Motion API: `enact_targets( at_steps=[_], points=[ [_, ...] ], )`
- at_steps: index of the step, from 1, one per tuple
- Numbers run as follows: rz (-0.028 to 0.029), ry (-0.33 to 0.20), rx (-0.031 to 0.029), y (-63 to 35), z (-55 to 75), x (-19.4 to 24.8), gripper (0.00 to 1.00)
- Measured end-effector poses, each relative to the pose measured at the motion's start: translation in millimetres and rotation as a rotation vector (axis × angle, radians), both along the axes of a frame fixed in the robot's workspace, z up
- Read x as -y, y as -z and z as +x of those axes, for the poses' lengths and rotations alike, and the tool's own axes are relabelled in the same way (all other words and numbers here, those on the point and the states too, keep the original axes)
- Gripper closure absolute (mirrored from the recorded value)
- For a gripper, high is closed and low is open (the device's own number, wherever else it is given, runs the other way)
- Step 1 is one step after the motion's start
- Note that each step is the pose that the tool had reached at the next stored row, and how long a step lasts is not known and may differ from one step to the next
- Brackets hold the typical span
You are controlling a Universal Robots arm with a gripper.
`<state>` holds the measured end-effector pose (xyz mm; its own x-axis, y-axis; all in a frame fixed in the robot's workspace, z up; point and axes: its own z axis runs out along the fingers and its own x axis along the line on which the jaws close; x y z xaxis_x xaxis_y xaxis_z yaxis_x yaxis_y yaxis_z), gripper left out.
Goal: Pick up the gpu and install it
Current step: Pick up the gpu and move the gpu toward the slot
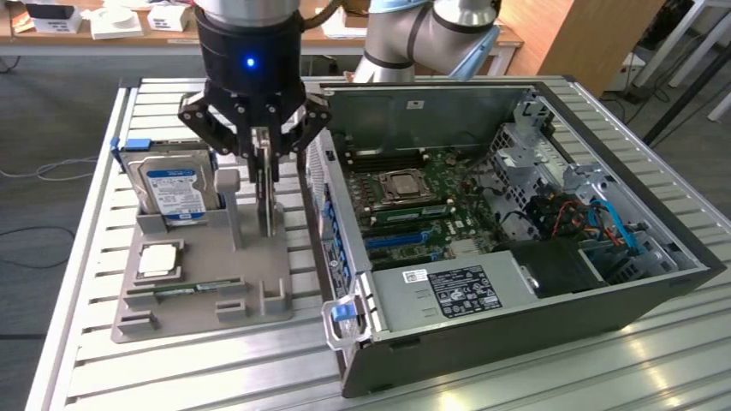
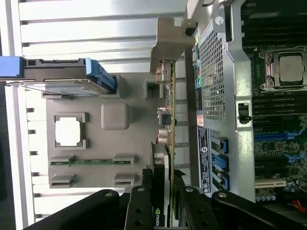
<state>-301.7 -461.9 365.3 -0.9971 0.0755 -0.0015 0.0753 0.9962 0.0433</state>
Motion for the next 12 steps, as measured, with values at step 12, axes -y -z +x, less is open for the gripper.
enact_targets(
  at_steps=[12],
  points=[
    [0.0,0.0,-0.0001,-54.6,0.1,0.0,0.73]
  ],
)
